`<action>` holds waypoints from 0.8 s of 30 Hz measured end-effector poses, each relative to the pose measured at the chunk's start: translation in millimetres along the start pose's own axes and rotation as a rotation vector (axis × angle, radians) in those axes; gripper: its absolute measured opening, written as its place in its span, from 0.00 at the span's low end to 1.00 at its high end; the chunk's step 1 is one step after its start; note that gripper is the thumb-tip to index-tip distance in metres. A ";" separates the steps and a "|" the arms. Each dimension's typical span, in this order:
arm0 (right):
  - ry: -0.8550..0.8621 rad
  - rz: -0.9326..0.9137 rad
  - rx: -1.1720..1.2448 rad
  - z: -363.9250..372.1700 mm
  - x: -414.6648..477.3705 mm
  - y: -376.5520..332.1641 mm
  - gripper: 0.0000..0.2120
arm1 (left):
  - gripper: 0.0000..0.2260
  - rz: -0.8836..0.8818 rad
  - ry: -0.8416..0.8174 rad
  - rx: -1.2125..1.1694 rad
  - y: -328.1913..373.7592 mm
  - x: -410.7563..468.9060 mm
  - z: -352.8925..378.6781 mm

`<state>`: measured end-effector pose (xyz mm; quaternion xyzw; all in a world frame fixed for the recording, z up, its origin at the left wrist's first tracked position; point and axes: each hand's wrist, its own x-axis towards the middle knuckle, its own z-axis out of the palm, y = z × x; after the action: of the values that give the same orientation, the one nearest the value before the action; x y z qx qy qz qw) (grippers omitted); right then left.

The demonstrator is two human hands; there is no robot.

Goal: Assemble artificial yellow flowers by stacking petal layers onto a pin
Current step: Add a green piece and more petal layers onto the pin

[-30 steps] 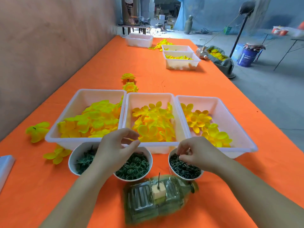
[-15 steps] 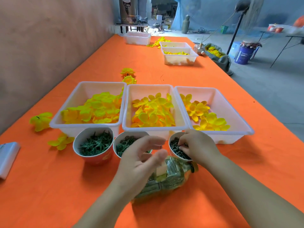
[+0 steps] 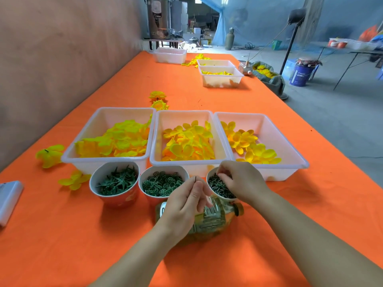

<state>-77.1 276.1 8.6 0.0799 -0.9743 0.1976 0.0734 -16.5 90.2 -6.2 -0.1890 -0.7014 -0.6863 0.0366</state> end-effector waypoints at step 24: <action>0.069 -0.140 1.055 -35.6 -34.9 -71.4 0.01 | 0.06 -0.145 0.128 -0.534 3.0 -1.8 -6.4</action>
<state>-25.9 229.7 61.5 0.1641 -0.7320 0.6576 0.0684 -15.2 83.5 -3.6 -0.0975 -0.5037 -0.8581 -0.0196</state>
